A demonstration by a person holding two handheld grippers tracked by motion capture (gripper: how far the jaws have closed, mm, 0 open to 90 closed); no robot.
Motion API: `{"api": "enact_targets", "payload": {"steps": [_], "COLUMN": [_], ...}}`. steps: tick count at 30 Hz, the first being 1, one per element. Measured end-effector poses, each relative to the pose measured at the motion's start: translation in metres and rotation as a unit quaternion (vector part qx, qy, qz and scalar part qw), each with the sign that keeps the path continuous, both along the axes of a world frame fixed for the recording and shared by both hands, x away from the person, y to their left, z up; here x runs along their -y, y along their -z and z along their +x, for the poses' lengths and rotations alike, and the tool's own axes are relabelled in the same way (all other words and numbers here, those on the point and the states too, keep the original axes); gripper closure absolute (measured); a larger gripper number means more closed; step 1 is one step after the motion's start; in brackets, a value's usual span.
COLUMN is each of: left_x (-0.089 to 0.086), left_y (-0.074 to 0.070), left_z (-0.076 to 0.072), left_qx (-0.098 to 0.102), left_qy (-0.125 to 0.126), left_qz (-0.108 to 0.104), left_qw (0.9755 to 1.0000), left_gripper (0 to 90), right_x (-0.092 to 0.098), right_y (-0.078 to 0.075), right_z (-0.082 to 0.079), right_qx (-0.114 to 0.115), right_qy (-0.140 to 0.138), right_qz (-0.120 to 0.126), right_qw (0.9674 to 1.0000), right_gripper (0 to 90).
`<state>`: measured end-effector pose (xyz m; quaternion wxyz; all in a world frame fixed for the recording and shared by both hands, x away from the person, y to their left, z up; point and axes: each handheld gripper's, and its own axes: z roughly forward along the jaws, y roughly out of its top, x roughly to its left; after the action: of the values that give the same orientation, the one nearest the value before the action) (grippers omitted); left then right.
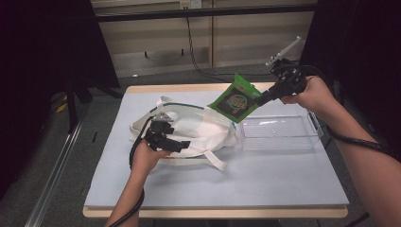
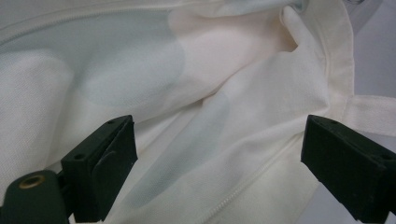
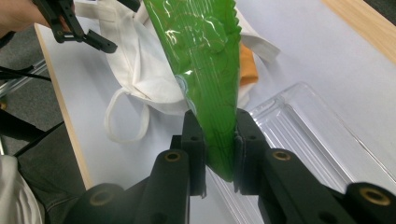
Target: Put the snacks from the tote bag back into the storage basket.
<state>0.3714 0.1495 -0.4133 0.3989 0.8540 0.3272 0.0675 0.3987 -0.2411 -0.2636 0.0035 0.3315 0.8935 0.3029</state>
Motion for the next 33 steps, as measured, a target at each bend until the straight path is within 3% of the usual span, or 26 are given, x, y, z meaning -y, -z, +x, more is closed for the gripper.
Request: {"api": "enact_targets", "payload": {"steps": [4, 6, 20, 33], "left_x": [-0.002, -0.002, 0.0, 0.0], "left_y": [-0.001, -0.001, -0.003, -0.004], "left_z": [0.001, 0.001, 0.0, 0.0], "left_qx": [0.001, 0.004, 0.007, 0.006], "left_qy": [0.005, 0.005, 0.008, 0.008], "left_qz": [0.009, 0.001, 0.003, 0.006], "left_qw": [0.9999, 1.0, 0.9999, 0.9999], "left_gripper": [10.5, 10.5, 10.4, 10.5], "right_x": [0.006, 0.009, 0.026, 0.044], "right_y": [0.0, 0.001, 0.009, 0.005], "right_z": [-0.001, -0.001, -0.002, -0.006], "right_qx": [0.001, 0.0, 0.0, 0.001], "right_qy": [0.003, 0.006, 0.015, 0.029], "right_qz": [0.001, 0.002, -0.014, -0.019], "right_qw": [1.0, 1.0, 0.9998, 0.9994], "right_gripper": [77.8, 77.8, 77.8, 77.7]}}
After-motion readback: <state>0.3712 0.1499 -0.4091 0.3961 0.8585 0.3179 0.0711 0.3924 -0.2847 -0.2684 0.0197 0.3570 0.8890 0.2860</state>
